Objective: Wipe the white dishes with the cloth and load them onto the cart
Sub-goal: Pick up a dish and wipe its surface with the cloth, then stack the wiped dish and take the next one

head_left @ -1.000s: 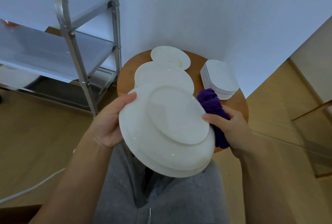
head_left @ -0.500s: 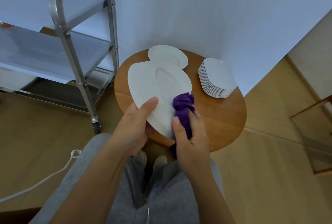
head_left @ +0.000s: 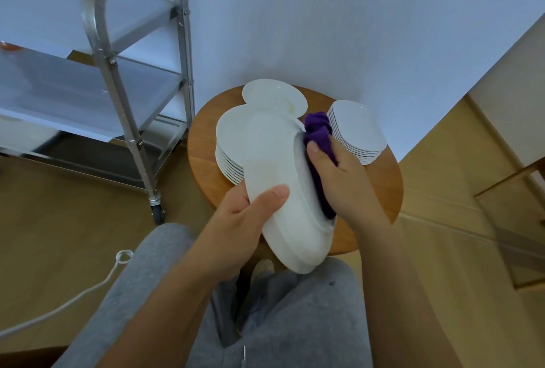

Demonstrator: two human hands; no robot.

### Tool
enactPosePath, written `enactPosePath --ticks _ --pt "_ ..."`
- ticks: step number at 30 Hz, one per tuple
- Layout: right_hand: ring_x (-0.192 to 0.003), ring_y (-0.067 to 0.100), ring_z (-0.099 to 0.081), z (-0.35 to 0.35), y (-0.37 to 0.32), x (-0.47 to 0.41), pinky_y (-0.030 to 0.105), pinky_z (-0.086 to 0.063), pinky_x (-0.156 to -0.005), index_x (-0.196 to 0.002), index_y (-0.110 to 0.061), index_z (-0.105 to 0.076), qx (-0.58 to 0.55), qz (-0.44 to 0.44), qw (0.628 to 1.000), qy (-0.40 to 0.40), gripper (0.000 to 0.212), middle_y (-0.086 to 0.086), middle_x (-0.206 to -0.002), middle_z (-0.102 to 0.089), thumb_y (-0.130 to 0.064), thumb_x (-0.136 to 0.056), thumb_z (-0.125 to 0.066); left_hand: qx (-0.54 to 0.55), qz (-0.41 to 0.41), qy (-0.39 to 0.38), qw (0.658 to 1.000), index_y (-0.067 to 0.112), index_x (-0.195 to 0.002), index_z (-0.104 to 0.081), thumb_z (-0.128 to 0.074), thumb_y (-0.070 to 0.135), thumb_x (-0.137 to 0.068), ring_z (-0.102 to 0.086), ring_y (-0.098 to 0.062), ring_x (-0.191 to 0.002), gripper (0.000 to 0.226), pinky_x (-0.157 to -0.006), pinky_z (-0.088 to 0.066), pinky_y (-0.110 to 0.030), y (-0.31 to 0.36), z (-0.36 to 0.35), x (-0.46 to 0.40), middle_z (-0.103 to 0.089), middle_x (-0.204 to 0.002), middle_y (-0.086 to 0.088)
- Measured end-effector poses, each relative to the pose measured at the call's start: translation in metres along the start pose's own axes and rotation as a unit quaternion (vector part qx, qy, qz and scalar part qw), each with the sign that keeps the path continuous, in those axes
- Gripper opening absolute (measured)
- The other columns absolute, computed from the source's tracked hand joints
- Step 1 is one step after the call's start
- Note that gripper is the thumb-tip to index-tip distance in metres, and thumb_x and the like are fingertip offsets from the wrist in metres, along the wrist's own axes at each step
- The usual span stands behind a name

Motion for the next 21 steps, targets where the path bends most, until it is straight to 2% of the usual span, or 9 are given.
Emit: enactPosePath --ticks 4,6,7,10,13,15,18,19,21 --pt "-0.084 -0.004 -0.052 -0.007 0.013 0.015 0.014 -0.035 -0.066 -0.109 -0.043 -0.05 0.05 -0.01 0.999 -0.008 0.017 -0.024 -0.09 -0.057 -0.047 -0.095 -0.041 0.03 0.017 0.043 0.998 0.032 -0.09 -0.068 -0.056 0.037 -0.069 -0.068 -0.009 -0.087 0.025 -0.066 -0.054 -0.018 -0.003 0.005 0.001 -0.073 -0.09 0.01" --pt "-0.081 -0.001 -0.054 -0.009 0.015 0.024 0.017 -0.038 -0.066 -0.094 -0.047 -0.047 0.057 -0.02 0.998 -0.006 0.007 -0.021 -0.086 -0.058 -0.048 -0.094 -0.04 0.013 0.014 0.045 0.999 0.037 -0.085 -0.072 -0.054 0.035 -0.07 -0.068 -0.006 -0.084 0.023 -0.064 -0.053 -0.016 -0.004 0.004 0.002 -0.073 -0.086 0.012" --pt "-0.08 0.001 -0.055 -0.009 0.015 0.029 0.019 -0.04 -0.067 -0.09 -0.046 -0.049 0.049 -0.027 0.998 -0.001 0.01 -0.019 -0.083 -0.06 -0.049 -0.094 -0.04 -0.004 0.007 0.035 0.999 0.043 -0.082 -0.072 -0.052 0.034 -0.072 -0.068 -0.004 -0.082 0.024 -0.064 -0.052 -0.015 -0.002 0.001 0.003 -0.072 -0.085 0.015" --pt "-0.079 0.005 -0.059 -0.01 0.013 0.044 0.031 -0.049 -0.074 -0.088 -0.043 -0.056 -0.019 -0.039 0.999 0.026 0.02 -0.013 -0.079 -0.064 -0.054 -0.088 -0.04 -0.077 -0.026 -0.004 0.997 0.053 -0.084 -0.068 -0.052 0.033 -0.082 -0.066 0.002 -0.081 0.026 -0.064 -0.05 -0.011 0.003 -0.009 0.004 -0.07 -0.084 0.022" --pt "-0.073 0.002 -0.062 -0.006 0.002 0.055 0.03 -0.053 -0.067 -0.08 -0.053 -0.061 -0.124 -0.026 0.99 0.06 0.019 -0.016 -0.077 -0.066 -0.062 -0.077 -0.045 -0.166 -0.036 -0.04 0.985 0.035 -0.094 -0.064 -0.055 0.039 -0.086 -0.064 -0.002 -0.087 0.012 -0.07 -0.054 -0.017 0.006 -0.013 0.001 -0.067 -0.092 0.012" --pt "-0.069 0.002 -0.064 0.003 -0.003 0.054 0.022 -0.053 -0.057 -0.08 -0.052 -0.063 -0.19 -0.027 0.979 0.062 0.027 -0.016 -0.076 -0.067 -0.066 -0.066 -0.046 -0.242 -0.027 -0.087 0.966 0.028 -0.098 -0.056 -0.05 0.045 -0.085 -0.062 -0.006 -0.086 0.023 -0.073 -0.056 -0.024 0.006 -0.017 -0.003 -0.064 -0.09 0.001" --pt "-0.072 0.009 -0.067 0.015 -0.007 0.046 0.022 -0.055 -0.057 -0.096 -0.036 -0.062 -0.264 -0.034 0.963 0.044 0.059 -0.008 -0.081 -0.069 -0.079 -0.056 -0.058 -0.378 -0.026 -0.136 0.915 0.028 -0.093 -0.046 -0.046 0.035 -0.095 -0.059 -0.009 -0.076 0.008 -0.064 -0.054 -0.022 0.005 -0.023 -0.007 -0.057 -0.083 0.004" --pt "-0.076 0.01 -0.068 0.017 -0.009 0.043 0.024 -0.055 -0.059 -0.101 -0.033 -0.06 -0.278 -0.032 0.959 0.043 0.063 -0.007 -0.085 -0.069 -0.078 -0.057 -0.064 -0.42 -0.032 -0.148 0.895 0.026 -0.098 -0.045 -0.045 0.034 -0.096 -0.058 -0.01 -0.073 0.008 -0.063 -0.053 -0.021 0.004 -0.024 -0.009 -0.055 -0.084 0.005" --pt "-0.081 0.008 -0.067 0.02 -0.012 0.039 0.022 -0.054 -0.061 -0.106 -0.033 -0.055 -0.274 -0.017 0.961 0.04 0.063 -0.012 -0.088 -0.067 -0.064 -0.054 -0.069 -0.491 -0.049 -0.16 0.855 0.02 -0.122 -0.043 -0.042 0.035 -0.097 -0.056 -0.008 -0.071 0.029 -0.065 -0.05 -0.015 0.003 -0.026 -0.013 -0.051 -0.085 0.009"
Point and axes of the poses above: each hand's wrist, its own x-axis away from the middle knuckle, its own z-axis out of the back of the hand, y = z × x, the point moved 3 cm from there along -x, towards the middle knuckle
